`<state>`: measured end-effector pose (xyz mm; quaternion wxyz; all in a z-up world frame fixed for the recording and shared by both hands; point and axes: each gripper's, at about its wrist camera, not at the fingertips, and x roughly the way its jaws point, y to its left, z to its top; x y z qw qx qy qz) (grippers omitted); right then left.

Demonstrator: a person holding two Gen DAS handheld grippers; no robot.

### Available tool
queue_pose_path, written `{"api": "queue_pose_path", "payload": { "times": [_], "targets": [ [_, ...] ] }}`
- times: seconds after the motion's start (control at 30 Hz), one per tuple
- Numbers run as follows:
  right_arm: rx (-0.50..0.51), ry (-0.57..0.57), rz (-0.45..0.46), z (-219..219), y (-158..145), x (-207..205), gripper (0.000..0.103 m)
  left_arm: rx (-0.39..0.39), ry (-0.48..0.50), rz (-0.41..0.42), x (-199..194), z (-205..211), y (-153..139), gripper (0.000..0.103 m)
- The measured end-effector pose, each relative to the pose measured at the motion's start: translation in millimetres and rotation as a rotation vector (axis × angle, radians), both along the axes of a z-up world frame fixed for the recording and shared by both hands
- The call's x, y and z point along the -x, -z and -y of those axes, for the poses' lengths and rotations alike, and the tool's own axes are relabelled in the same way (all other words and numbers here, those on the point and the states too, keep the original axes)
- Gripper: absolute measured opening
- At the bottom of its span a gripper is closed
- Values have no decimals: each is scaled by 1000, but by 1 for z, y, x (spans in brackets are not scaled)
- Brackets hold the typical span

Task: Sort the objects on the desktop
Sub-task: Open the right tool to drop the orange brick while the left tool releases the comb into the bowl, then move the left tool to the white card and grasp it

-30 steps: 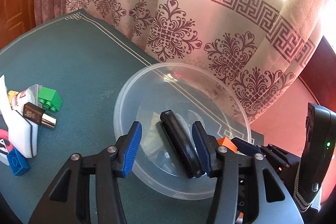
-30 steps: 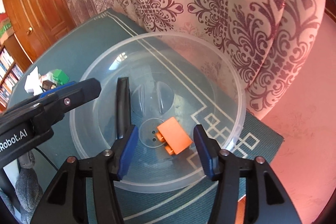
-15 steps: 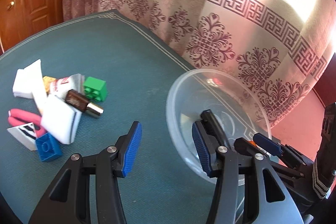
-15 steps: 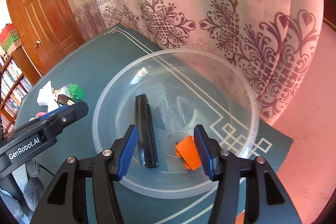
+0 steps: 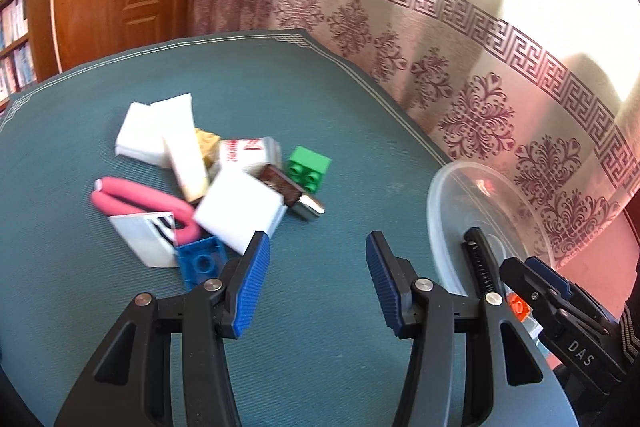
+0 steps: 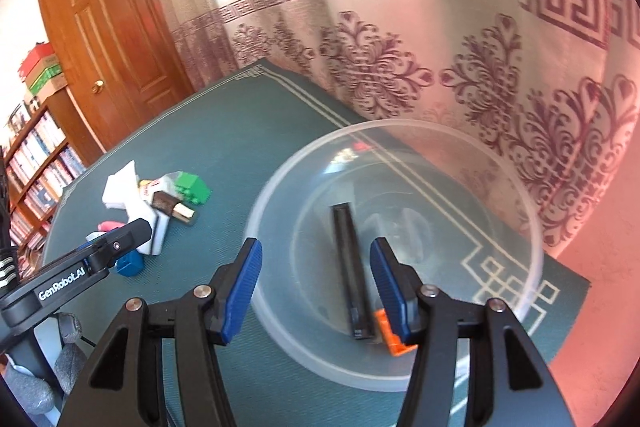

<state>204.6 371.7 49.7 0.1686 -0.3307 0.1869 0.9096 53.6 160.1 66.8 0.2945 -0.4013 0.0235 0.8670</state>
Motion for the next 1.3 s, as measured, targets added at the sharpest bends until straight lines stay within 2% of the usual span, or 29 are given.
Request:
{"api": "queue_pose_path", "payload": {
  "times": [0.37, 0.43, 0.63, 0.73, 1.0, 1.2, 1.3],
  "targets": [
    [-3, -77, 6, 25, 3, 15, 63, 25, -134, -33, 7, 46, 5, 53],
    [-21, -87, 1, 32, 2, 16, 68, 19, -177, -35, 12, 58, 6, 53],
    [-83, -134, -11, 52, -2, 20, 68, 27, -264, -17, 29, 77, 13, 53],
    [-103, -162, -22, 62, -4, 23, 68, 32, -272, -12, 33, 83, 17, 53],
    [-78, -247, -7, 81, 2, 37, 68, 23, -260, 16, 43, 82, 22, 53],
    [-5, -330, 27, 91, 15, 52, 68, 3, -252, 25, 51, 82, 25, 53],
    [13, -350, 47, 95, 21, 58, 68, -3, -240, 36, 54, 81, 29, 37]
  ]
}}
